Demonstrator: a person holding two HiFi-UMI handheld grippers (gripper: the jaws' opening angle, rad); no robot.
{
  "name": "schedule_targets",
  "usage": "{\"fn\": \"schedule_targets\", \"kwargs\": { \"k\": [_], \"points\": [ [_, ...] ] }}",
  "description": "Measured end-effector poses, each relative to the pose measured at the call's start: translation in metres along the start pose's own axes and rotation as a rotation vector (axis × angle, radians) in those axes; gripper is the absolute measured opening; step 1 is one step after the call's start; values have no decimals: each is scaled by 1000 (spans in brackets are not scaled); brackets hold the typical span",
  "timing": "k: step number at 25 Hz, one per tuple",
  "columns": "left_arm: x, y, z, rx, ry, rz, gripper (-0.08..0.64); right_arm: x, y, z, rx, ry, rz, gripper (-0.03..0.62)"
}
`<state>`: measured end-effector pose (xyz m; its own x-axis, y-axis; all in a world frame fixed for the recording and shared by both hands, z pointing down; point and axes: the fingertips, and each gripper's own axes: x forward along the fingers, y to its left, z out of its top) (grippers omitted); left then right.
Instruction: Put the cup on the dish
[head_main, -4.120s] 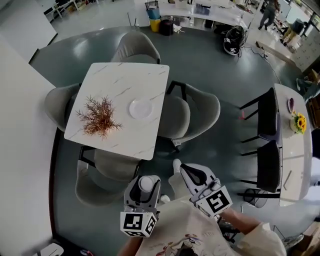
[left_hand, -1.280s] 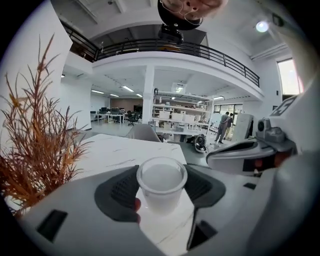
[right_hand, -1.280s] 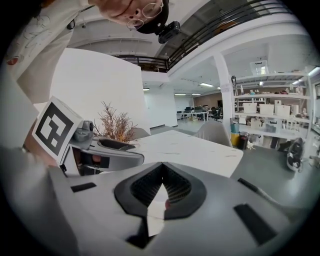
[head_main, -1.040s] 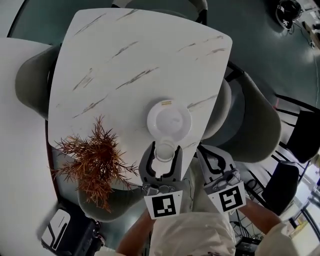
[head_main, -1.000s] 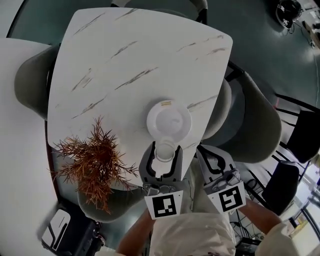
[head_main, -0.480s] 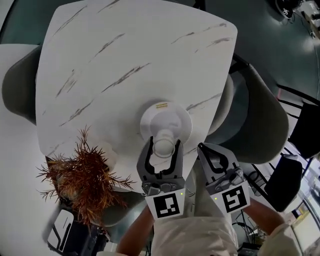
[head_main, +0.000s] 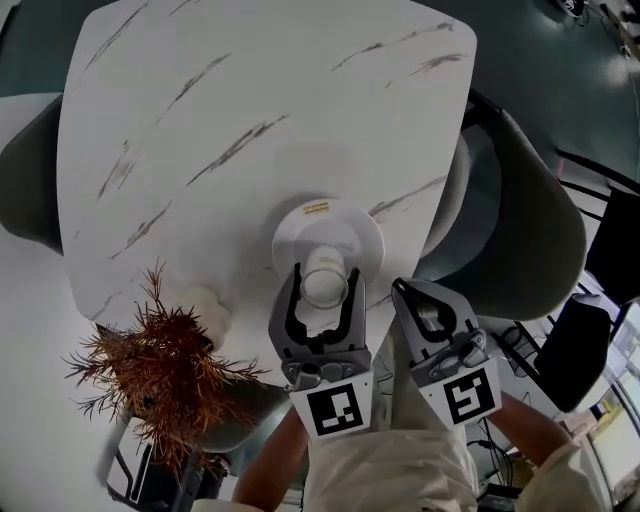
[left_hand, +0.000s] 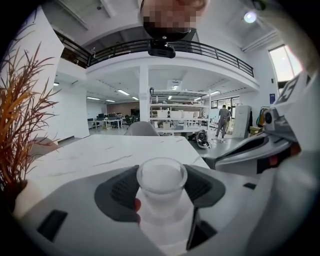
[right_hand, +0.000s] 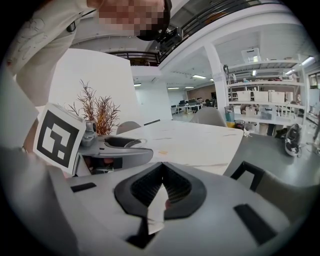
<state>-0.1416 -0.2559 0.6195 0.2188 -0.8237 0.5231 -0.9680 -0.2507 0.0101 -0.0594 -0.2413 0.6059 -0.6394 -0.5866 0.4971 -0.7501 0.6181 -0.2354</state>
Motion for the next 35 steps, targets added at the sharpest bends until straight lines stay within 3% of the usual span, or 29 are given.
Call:
{"fn": "schedule_targets", "kwargs": {
  "k": [7,18,29,35],
  "points": [
    [5,2,3,-29,-22,3,273,-2,2,4,-5,-1,1,6],
    [-7,4,5,-147,-50,32,275,-33,4,7,-15,-1,-16,6],
    [-77,-10,17,-201,-44,26,275,-71,23,23,-45,-80,-29,6],
    [-107,-22,54,-186,-105,12,273,-98,33,52,-84,-124,-12,6]
  ]
}}
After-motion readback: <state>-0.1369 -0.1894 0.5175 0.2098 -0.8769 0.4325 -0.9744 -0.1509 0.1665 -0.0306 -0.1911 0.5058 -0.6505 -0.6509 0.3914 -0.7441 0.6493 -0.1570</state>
